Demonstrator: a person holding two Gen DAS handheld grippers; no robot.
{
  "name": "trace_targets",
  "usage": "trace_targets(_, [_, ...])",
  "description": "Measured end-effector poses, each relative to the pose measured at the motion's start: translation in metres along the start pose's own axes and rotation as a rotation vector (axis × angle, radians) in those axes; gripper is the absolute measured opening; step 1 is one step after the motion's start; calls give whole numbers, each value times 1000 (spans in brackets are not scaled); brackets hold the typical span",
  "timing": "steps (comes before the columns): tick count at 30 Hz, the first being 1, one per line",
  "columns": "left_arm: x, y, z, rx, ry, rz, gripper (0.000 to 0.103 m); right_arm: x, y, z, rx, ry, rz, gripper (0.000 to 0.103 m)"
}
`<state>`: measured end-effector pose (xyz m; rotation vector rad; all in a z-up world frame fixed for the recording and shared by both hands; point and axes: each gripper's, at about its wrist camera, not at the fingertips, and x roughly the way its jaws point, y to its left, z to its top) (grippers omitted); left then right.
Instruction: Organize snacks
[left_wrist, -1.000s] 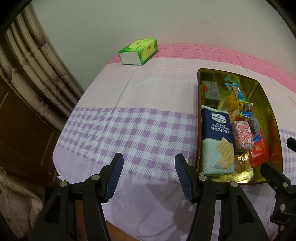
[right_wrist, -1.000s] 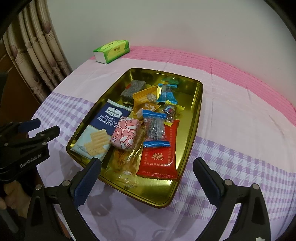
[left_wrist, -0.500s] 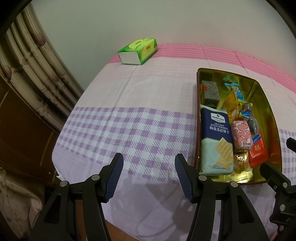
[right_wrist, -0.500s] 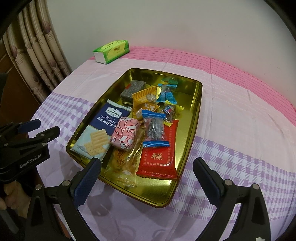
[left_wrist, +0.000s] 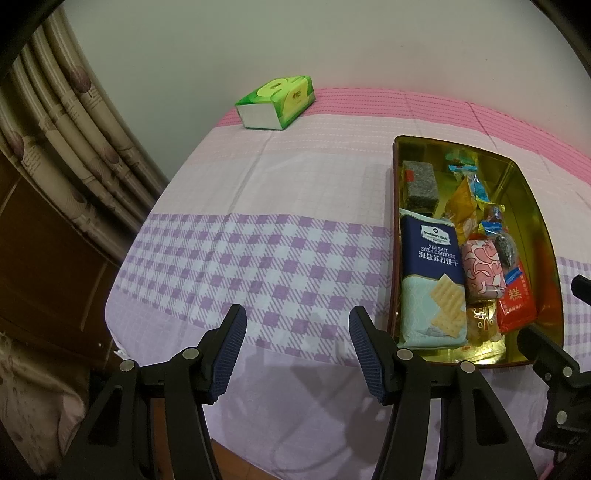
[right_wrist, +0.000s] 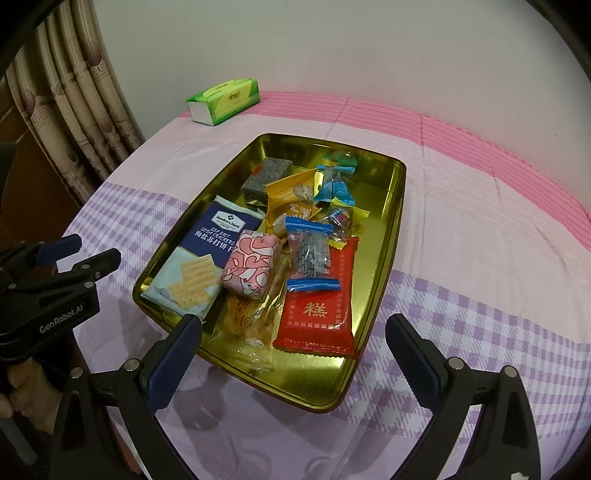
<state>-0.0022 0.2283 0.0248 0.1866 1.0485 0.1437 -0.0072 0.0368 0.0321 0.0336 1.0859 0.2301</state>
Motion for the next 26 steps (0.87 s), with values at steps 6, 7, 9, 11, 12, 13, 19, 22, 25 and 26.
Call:
trace_targets(6, [0, 0, 1, -2, 0, 1, 59, 0, 0, -1, 0, 0, -4, 98])
trace_targets(7, [0, -1, 1, -1, -1, 2, 59, 0, 0, -1, 0, 0, -2, 98])
trace_targets(9, [-1, -1, 0, 1, -5, 4, 59, 0, 0, -1, -1, 0, -3, 98])
trace_targets(11, [-1, -2, -1, 9, -15, 9, 59, 0, 0, -1, -1, 0, -1, 98])
trace_targets(12, [-2, -2, -1, 12, -20, 12, 59, 0, 0, -1, -2, 0, -1, 98])
trace_targets(13, [-2, -2, -1, 14, -26, 13, 59, 0, 0, -1, -2, 1, -3, 98])
trace_targets(19, [-5, -2, 0, 14, -48, 15, 59, 0, -1, -1, 1, 1, -2, 98])
trace_targets(22, [-6, -2, 1, 14, -48, 14, 59, -1, -1, -1, -1, -2, -1, 98])
trace_targets(25, [-6, -2, 2, 16, -43, 13, 59, -1, 1, -3, 0, -5, -1, 98])
trace_targets(26, [-5, -2, 2, 12, -38, 14, 59, -1, 1, -3, 0, -5, -1, 98])
